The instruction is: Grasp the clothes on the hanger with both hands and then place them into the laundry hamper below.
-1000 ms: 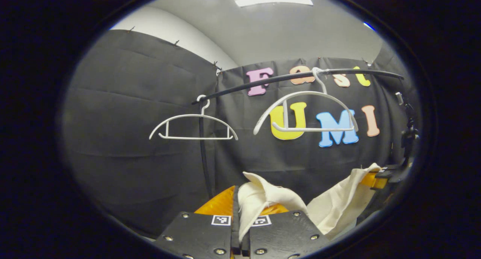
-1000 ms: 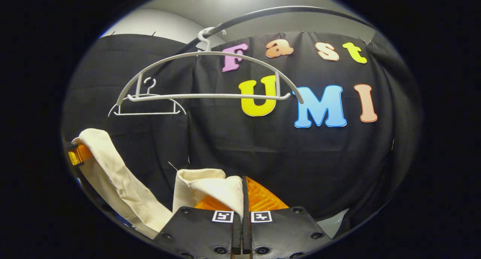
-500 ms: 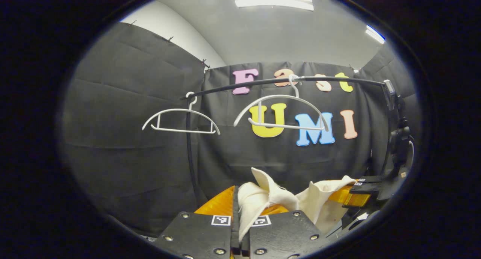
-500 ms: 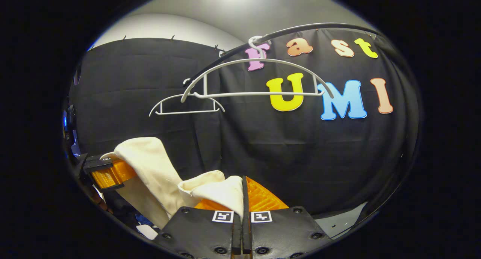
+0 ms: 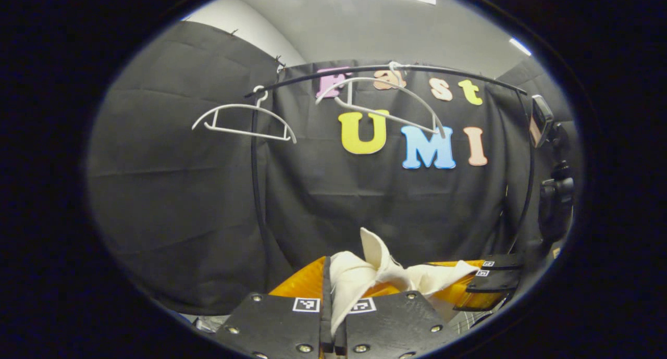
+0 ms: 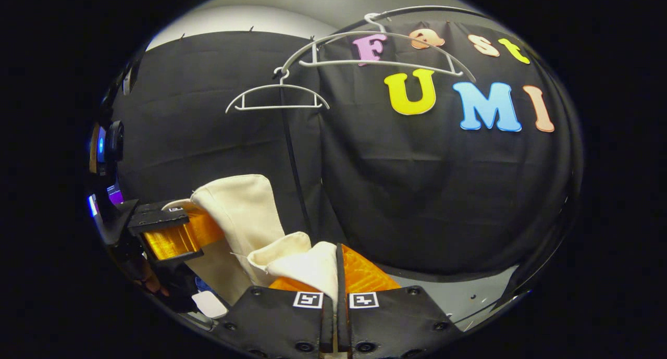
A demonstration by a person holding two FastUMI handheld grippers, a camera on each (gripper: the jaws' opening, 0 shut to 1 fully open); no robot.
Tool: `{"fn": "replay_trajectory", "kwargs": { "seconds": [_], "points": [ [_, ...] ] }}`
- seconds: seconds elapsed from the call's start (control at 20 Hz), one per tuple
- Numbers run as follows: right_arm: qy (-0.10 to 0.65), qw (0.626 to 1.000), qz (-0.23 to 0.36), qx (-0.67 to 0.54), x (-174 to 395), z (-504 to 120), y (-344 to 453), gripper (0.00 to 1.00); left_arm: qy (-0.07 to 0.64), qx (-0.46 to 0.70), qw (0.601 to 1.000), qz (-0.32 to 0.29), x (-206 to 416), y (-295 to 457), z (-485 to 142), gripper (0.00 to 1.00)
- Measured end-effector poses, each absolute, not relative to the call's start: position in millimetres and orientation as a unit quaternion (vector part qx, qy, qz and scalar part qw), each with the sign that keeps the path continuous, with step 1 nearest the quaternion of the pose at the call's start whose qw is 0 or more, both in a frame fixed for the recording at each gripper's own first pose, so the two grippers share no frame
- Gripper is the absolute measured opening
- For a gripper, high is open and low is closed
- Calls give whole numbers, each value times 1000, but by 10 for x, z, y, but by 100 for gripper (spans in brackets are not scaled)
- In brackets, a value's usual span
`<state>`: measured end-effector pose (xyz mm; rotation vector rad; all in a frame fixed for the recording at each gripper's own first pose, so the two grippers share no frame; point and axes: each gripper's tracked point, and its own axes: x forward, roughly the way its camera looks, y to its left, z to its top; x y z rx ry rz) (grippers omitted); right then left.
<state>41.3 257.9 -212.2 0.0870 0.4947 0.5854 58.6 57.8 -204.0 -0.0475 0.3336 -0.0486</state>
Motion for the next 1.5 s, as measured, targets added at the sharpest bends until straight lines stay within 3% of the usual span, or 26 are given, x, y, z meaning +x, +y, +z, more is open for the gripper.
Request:
{"fn": "replay_trajectory", "kwargs": {
  "seconds": [0.5, 0.55, 0.65, 0.9, 1.0, 1.15, 1.2, 1.35, 1.4, 1.45, 1.5],
  "points": [
    [322, 918, 230, 19, 340, -3234, 2317, 5, 248, -8, 969, -18, 483, 510, -3173, 4],
    [330, 916, 227, 17, 326, -3314, 2331, 1, 255, -7, 967, -17, 476, 513, -3263, 4],
    [346, 910, 228, 11, 288, -3472, 2345, 6, 275, -4, 961, -13, 439, 541, -3498, 4],
    [397, 893, 210, -14, 106, -3861, 2241, 7, 340, 8, 940, -11, 221, 612, -4059, 5],
    [412, 887, 209, -17, 40, -3941, 2219, 13, 363, 13, 932, -10, 88, 648, -4220, 5],
    [430, 878, 206, -30, -51, -3998, 2190, 14, 405, 13, 914, -19, -84, 649, -4440, 7],
    [431, 878, 206, -32, -100, -3997, 2163, 24, 416, 17, 909, -20, -174, 649, -4530, 7],
    [417, 884, 208, -41, -120, -3862, 2162, 39, 426, 21, 904, -30, -350, 667, -4548, 51],
    [415, 884, 210, -43, -151, -3843, 2159, 51, 421, 25, 906, -29, -369, 687, -4475, 66],
    [411, 886, 212, -43, -163, -3785, 2164, 56, 416, 30, 909, -25, -369, 712, -4409, 80],
    [407, 888, 210, -45, -175, -3742, 2153, 72, 410, 34, 911, -22, -381, 742, -4344, 95]
  ]
}}
